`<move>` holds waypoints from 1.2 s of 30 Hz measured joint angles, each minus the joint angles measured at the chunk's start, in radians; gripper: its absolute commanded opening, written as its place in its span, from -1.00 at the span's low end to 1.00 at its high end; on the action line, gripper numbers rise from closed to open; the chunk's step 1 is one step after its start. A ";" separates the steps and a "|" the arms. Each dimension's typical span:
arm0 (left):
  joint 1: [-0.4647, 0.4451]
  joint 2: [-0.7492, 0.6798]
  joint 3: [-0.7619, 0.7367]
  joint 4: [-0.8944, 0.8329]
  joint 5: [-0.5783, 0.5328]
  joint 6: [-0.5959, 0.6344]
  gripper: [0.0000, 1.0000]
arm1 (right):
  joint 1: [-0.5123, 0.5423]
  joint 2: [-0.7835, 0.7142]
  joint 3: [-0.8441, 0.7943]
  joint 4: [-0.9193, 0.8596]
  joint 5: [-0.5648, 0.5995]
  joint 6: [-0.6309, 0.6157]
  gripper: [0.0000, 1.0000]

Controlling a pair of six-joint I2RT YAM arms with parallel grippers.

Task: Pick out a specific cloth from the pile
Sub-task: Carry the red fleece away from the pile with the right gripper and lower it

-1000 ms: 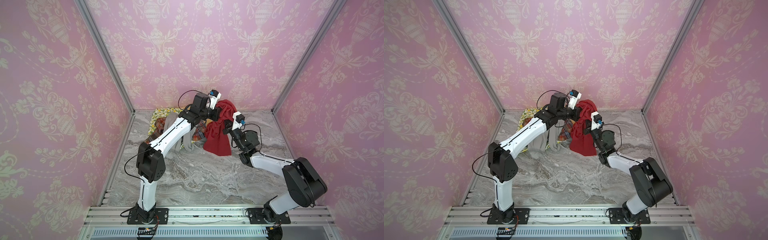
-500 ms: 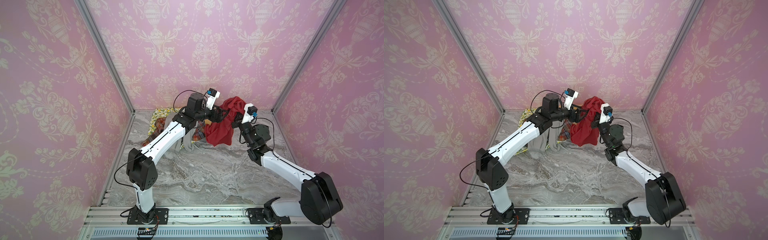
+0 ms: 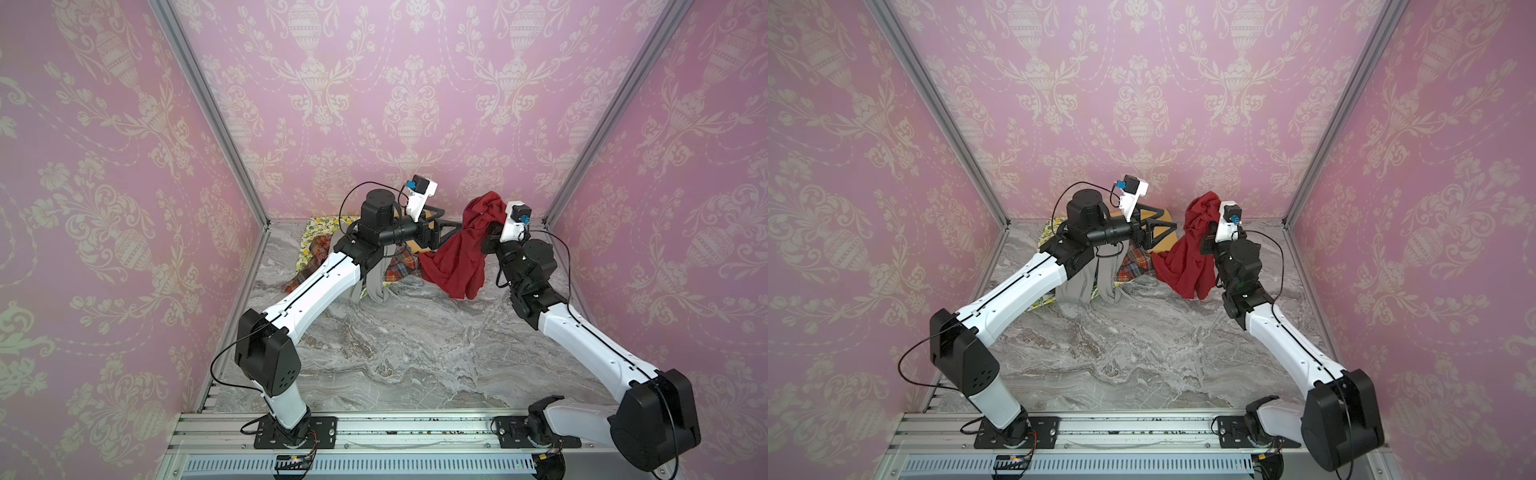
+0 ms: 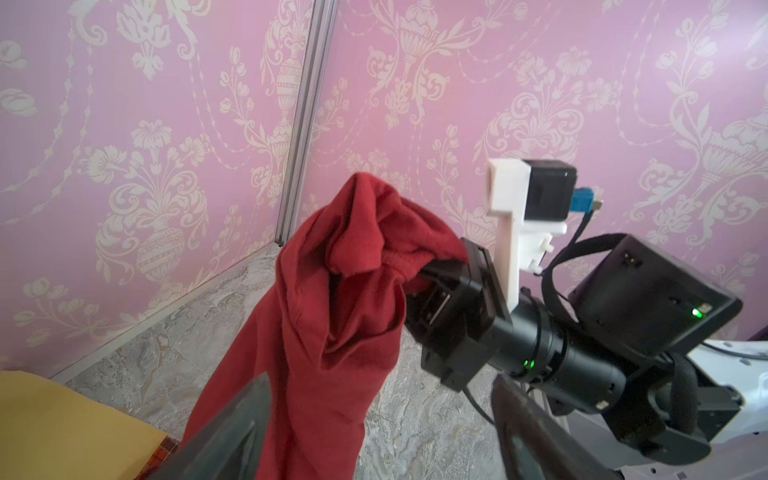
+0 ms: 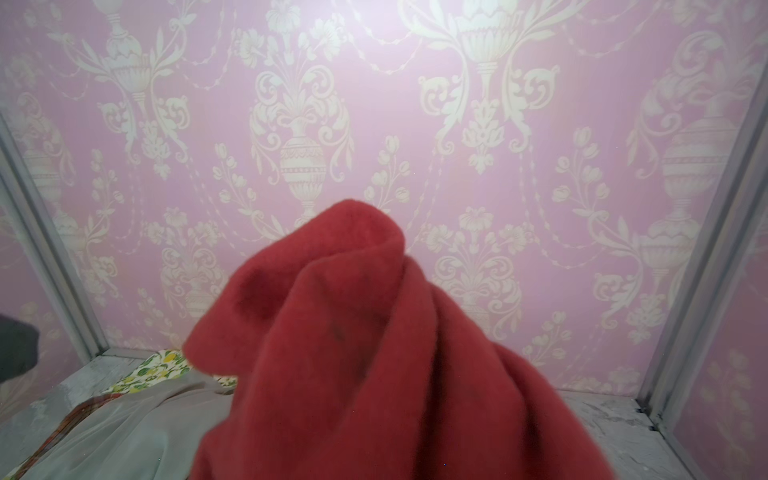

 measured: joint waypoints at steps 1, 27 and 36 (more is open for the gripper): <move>0.000 -0.003 -0.015 0.003 0.000 0.000 0.70 | -0.020 -0.016 0.018 -0.025 0.005 -0.001 -1.00; 0.000 -0.003 -0.136 0.027 -0.016 0.001 0.69 | -0.258 0.032 0.096 -0.296 0.020 0.097 -1.00; 0.010 -0.001 -0.225 0.056 -0.039 -0.013 0.69 | -0.261 0.055 0.048 -0.557 0.075 0.281 -1.00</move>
